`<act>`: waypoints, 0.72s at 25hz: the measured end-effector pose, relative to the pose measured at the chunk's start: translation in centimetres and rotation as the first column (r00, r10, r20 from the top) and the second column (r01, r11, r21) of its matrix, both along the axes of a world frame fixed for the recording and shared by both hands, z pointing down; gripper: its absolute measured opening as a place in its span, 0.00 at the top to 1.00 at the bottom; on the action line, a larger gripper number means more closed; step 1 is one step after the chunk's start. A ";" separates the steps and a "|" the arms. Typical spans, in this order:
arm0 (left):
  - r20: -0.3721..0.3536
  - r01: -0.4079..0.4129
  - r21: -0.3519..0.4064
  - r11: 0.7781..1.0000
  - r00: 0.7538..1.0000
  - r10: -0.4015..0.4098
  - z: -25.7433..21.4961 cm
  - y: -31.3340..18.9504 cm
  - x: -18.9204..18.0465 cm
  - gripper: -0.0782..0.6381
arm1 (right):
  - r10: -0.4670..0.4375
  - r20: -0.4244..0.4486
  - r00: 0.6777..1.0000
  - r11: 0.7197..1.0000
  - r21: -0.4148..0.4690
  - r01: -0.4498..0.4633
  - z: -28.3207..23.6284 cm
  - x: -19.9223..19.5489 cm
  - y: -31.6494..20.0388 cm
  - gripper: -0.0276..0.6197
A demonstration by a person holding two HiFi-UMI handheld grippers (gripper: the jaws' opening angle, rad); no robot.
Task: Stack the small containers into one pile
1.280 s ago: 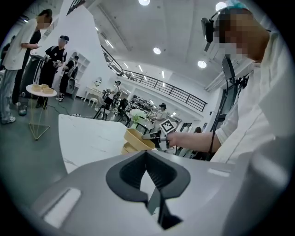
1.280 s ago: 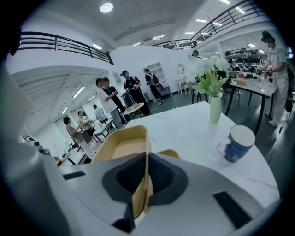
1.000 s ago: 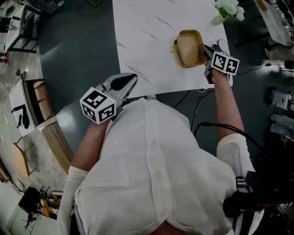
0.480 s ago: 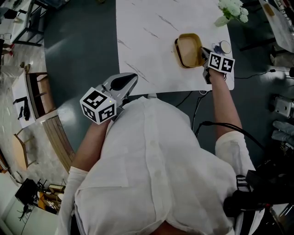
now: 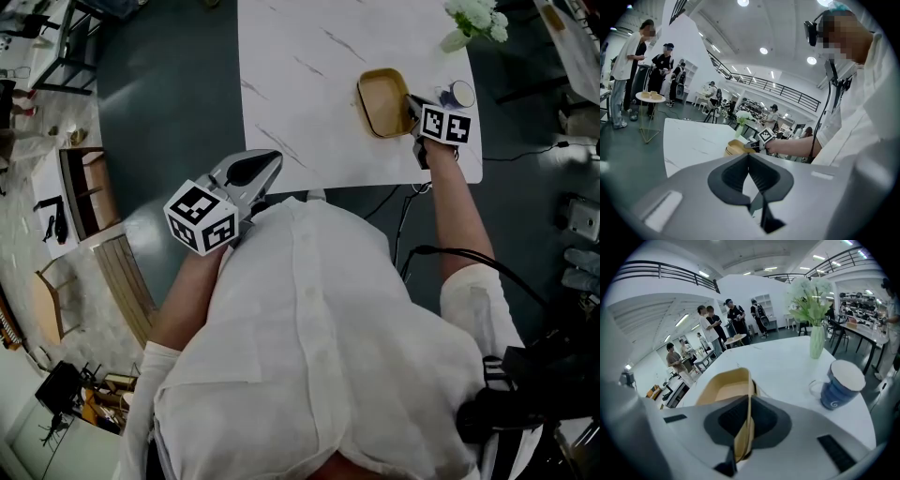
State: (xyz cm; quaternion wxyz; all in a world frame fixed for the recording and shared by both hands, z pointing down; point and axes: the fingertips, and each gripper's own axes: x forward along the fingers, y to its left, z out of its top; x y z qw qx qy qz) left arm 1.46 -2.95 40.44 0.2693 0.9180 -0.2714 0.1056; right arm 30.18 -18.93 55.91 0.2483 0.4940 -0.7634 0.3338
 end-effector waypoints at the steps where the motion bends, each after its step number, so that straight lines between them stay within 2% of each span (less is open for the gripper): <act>1: 0.001 0.001 0.001 1.000 1.000 -0.001 0.0 0.0 0.0 0.88 | -0.003 -0.005 1.000 1.000 0.003 0.003 0.1 0.0 0.0 0.93; 8: 0.012 0.008 0.002 1.000 1.000 -0.008 -0.2 0.9 0.8 0.88 | -0.008 -0.005 1.000 1.000 0.009 0.008 0.6 0.1 0.2 0.93; 9: 0.015 0.009 0.001 1.000 1.000 -0.009 -0.2 1.1 0.9 0.88 | -0.006 -0.006 1.000 1.000 0.013 0.006 0.6 0.3 0.2 0.92; 11: 0.019 0.015 -0.001 1.000 1.000 -0.015 -0.2 1.4 1.0 0.88 | -0.006 -0.004 1.000 1.000 0.019 0.006 0.7 0.4 0.2 0.81; 18: 0.033 0.050 -0.015 0.999 0.998 -0.049 0.0 2.2 1.3 0.88 | -0.008 0.014 1.000 0.998 0.059 0.007 0.0 1.2 0.7 0.78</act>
